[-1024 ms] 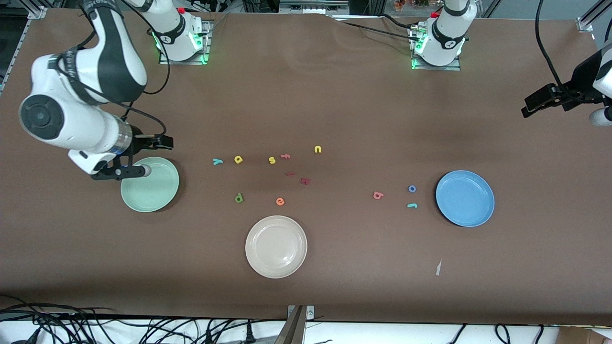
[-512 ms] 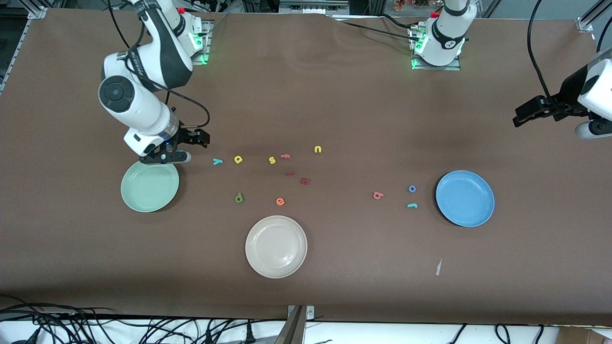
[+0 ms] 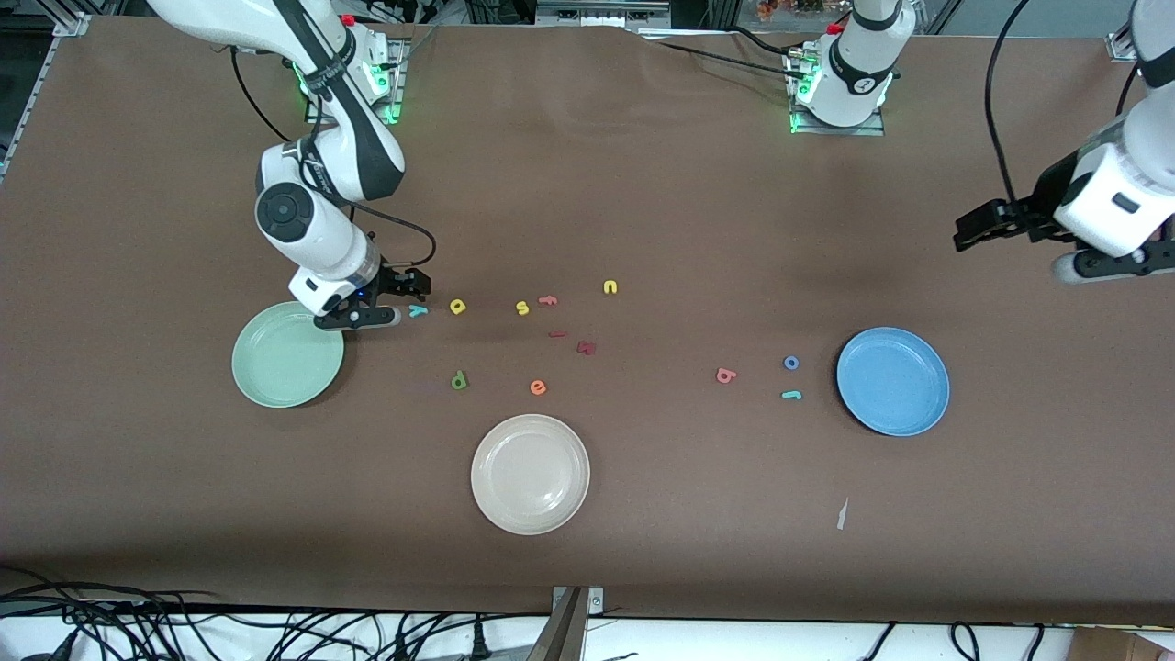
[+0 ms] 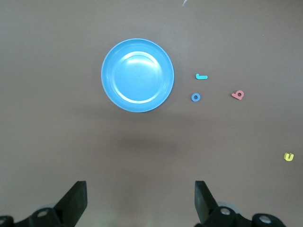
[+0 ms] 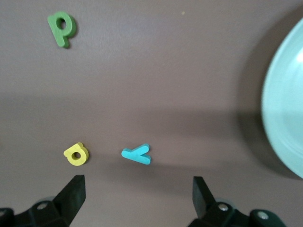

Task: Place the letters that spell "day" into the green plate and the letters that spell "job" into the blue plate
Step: 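Move the right gripper to the cyan y while the left gripper reaches the blue o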

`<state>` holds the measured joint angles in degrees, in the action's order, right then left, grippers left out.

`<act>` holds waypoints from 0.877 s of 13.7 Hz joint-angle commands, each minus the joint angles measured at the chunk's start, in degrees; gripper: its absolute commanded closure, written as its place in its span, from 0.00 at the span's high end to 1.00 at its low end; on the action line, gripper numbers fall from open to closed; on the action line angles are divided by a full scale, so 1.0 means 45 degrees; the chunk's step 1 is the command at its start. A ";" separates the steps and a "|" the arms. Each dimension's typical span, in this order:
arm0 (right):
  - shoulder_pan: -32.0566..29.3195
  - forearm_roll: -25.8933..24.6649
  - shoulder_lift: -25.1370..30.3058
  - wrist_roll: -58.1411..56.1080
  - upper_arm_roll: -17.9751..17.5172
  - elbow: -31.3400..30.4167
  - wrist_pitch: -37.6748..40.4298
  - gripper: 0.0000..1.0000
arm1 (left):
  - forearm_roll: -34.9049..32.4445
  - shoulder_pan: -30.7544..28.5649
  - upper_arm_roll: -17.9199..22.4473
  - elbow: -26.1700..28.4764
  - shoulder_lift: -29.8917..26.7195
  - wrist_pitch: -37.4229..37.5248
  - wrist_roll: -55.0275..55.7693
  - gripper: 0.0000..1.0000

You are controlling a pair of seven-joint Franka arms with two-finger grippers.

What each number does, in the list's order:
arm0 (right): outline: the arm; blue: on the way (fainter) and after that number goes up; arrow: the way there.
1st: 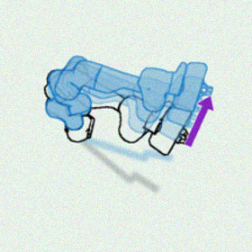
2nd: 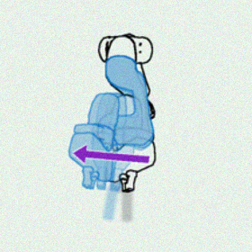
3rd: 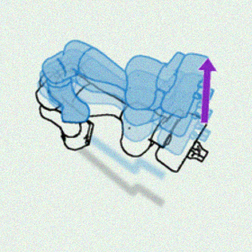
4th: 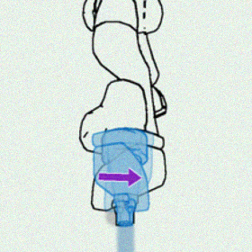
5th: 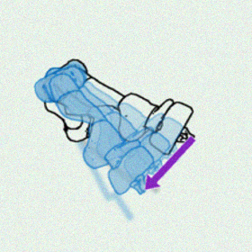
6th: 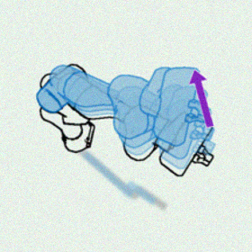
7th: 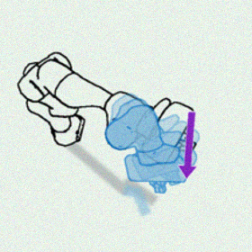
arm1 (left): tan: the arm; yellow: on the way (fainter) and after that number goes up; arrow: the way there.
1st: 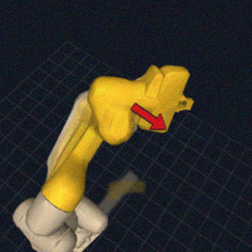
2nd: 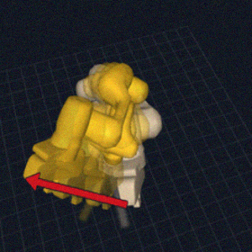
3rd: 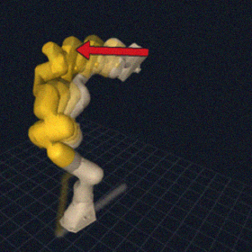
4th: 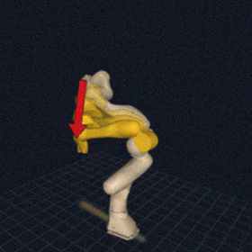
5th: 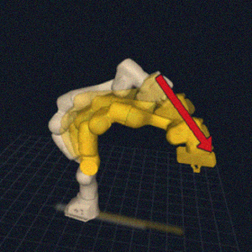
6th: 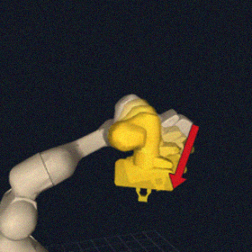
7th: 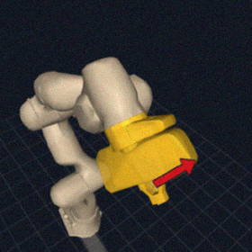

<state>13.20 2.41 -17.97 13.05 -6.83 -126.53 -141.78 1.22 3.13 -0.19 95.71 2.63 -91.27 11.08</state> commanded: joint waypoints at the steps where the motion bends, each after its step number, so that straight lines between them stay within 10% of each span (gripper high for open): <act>1: 0.0230 -0.0107 -0.0768 0.0049 -0.0045 0.0714 -0.0037 1.00 | 0.0275 0.0612 0.0023 0.0215 0.0779 -0.0868 0.0135 1.00; 12: 0.0212 -0.0672 -0.2334 -0.0068 0.0052 0.1282 -0.0876 0.88 | 0.0765 0.1862 0.0042 0.0974 0.4416 -0.5928 0.0076 1.00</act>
<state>14.45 0.72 -27.59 12.89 -6.51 -121.68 -145.60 3.30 10.59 -0.37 98.46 22.51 -116.11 12.05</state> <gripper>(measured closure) 0.031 0.000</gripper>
